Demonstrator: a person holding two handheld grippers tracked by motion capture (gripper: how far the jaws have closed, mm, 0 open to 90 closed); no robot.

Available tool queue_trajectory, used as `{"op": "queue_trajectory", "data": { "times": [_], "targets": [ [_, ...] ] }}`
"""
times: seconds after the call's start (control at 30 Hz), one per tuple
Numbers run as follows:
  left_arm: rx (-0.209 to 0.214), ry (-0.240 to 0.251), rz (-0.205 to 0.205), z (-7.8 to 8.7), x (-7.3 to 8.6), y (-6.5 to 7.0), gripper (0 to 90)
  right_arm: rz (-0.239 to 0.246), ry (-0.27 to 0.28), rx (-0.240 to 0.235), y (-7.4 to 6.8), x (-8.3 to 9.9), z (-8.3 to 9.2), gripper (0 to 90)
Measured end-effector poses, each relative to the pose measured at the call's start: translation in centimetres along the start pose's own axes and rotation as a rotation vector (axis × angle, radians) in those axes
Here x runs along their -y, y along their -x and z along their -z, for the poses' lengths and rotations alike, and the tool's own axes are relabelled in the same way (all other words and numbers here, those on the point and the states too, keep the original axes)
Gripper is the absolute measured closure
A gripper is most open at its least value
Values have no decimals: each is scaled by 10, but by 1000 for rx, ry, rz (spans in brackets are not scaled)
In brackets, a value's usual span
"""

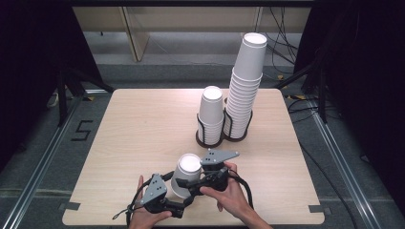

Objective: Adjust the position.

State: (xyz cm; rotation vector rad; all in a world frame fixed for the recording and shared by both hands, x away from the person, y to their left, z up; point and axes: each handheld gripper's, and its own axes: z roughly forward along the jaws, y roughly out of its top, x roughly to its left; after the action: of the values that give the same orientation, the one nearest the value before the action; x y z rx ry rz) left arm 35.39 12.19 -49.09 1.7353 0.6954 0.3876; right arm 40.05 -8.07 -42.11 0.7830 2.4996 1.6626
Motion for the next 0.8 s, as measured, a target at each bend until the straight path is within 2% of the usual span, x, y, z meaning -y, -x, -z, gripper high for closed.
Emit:
{"op": "queue_trajectory", "data": {
  "times": [0.07,0.1,0.23,0.27,0.33,0.37,0.47,0.53,0.6,0.67,0.77,0.8],
  "targets": [
    [2,4,-1,-1,0,0,0,2,5,9,-1,0,0,206],
    [1,5,-10,-1,0,1,0,5,3,-8,-1,0,-1,206],
    [-9,13,-30,-2,0,2,0,-6,4,-11,-2,1,-2,206],
    [-7,29,-29,-4,0,3,0,-5,5,-8,-2,1,-1,206],
    [-13,23,-34,-4,1,3,8,-9,-3,-1,-2,1,-1,206],
    [-16,0,-31,-3,0,4,18,-5,-5,-20,-1,2,-3,200],
    [-17,-10,-36,-2,0,3,36,-11,-8,-20,0,2,-4,191],
    [-17,-13,-41,-2,0,3,73,-15,-16,-3,1,3,-3,170],
    [-7,12,-64,-1,-1,2,90,-29,1,-18,2,2,-1,158],
    [-12,-10,-100,1,-2,2,100,-38,-8,-25,3,0,3,154],
    [-14,-22,-119,2,-2,1,110,-14,-2,-25,4,-2,8,158],
    [-17,-33,-146,3,-2,0,115,6,-10,-7,4,-4,15,159]
  ]
}}
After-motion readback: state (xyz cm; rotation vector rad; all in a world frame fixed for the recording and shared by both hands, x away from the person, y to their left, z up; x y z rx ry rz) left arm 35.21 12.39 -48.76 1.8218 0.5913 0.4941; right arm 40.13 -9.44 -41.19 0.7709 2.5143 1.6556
